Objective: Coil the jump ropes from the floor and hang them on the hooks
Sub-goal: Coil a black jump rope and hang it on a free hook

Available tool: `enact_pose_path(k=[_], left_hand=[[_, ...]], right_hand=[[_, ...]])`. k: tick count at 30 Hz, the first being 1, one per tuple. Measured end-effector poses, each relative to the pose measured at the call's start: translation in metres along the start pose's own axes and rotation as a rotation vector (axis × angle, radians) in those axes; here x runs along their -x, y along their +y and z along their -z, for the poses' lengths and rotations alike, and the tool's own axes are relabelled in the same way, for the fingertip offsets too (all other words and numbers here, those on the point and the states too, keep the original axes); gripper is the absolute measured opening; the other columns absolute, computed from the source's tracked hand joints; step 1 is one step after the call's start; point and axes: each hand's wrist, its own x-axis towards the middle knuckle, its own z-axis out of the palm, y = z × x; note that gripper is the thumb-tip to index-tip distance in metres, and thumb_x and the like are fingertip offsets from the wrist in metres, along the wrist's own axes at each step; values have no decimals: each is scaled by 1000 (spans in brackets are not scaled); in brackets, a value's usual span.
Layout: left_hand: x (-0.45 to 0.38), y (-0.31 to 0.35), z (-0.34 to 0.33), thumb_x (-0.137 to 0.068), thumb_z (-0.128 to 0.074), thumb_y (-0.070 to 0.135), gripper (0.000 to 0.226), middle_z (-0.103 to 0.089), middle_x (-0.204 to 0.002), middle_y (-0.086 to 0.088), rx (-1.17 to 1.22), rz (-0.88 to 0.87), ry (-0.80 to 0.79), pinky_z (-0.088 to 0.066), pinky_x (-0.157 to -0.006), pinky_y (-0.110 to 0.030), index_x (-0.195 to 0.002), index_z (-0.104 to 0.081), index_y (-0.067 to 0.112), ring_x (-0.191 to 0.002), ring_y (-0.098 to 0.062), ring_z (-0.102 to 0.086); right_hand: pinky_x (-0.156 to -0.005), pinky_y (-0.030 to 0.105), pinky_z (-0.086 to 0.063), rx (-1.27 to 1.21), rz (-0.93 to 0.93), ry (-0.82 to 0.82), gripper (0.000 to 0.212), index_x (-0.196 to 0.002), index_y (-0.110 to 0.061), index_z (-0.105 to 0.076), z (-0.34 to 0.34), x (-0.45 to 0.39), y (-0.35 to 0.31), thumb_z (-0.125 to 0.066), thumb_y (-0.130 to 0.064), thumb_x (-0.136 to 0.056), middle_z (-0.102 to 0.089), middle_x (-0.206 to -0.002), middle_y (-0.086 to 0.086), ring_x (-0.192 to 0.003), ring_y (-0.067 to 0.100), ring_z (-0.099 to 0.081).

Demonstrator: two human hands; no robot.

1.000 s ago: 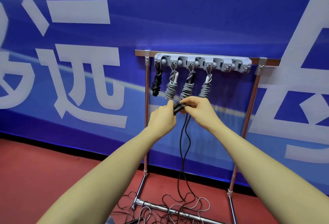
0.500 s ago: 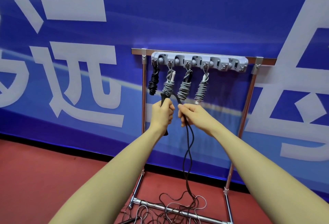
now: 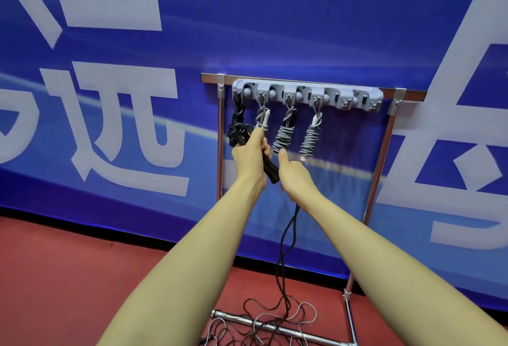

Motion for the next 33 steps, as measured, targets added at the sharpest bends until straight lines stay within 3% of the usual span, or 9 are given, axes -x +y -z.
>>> enact_pose_path(k=[4,8,15,20,23,25,28,31,33], left_hand=[[2,-1,0,-85,-62,6,30,-38,-45,2,137,76,-23,-34,-46,-25,-58,-48,11,-40,-13,-34],[-1,0,-1,-83,-52,4,37,-27,-45,2,271,128,27,-24,-41,-24,-53,-34,15,-39,-12,-22],[-3,-4,-2,-82,-44,9,34,-22,-47,3,393,155,21,-23,-41,-23,-56,-25,19,-38,-13,-21],[-2,-6,4,-89,-52,14,31,-42,-50,2,310,180,-26,-40,-51,-24,-59,-42,12,-44,-13,-41],[-5,-10,17,-83,-72,24,20,-60,-71,-3,81,136,84,-52,-76,-31,-78,-58,9,-69,-18,-59],[-8,-12,24,-74,-79,36,49,-60,-99,-5,-52,91,153,-50,-91,-35,-105,-54,7,-91,-20,-59],[-9,-11,31,-82,-70,41,67,-44,-118,-3,-286,-100,253,-42,-87,-29,-131,-36,11,-100,-14,-47],[-9,-5,44,-81,-56,27,49,-47,-113,-1,-843,-635,19,-37,-94,-31,-125,-47,10,-103,-15,-42],[-13,-4,48,-70,-50,34,59,-54,-110,-4,-1407,-882,-342,-33,-89,-31,-123,-50,8,-103,-23,-48]], right_hand=[[-63,33,-41,55,17,66,54,-81,-13,-45,-7,-6,3,-16,-56,-98,-53,-78,3,-62,17,-47],[-75,40,-50,-25,38,172,50,-93,-8,-52,-8,-9,2,-20,-45,-102,-58,-84,6,-79,26,-65],[-76,38,-48,-49,55,179,51,-80,-11,-53,-6,-12,-5,-22,-46,-101,-60,-79,5,-77,25,-61],[-57,32,-37,74,71,214,54,-83,-6,-52,-4,-15,-3,-18,-43,-103,-60,-89,11,-71,23,-53],[-60,33,-35,175,83,218,53,-88,-2,-53,3,-16,-4,-17,-37,-105,-57,-89,13,-71,25,-48],[-67,32,-35,263,124,233,55,-89,1,-55,6,-19,-3,-15,-32,-105,-59,-91,17,-78,29,-49],[-68,34,-36,363,120,233,46,-106,2,-57,10,-20,-1,-18,-23,-106,-61,-100,20,-97,37,-56],[-60,33,-36,387,72,245,36,-134,-4,-42,14,-17,2,-25,-7,-102,-53,-88,11,-96,33,-54],[-64,33,-37,446,97,219,35,-121,-6,-51,17,-17,4,-22,-16,-104,-60,-104,15,-96,33,-54]])
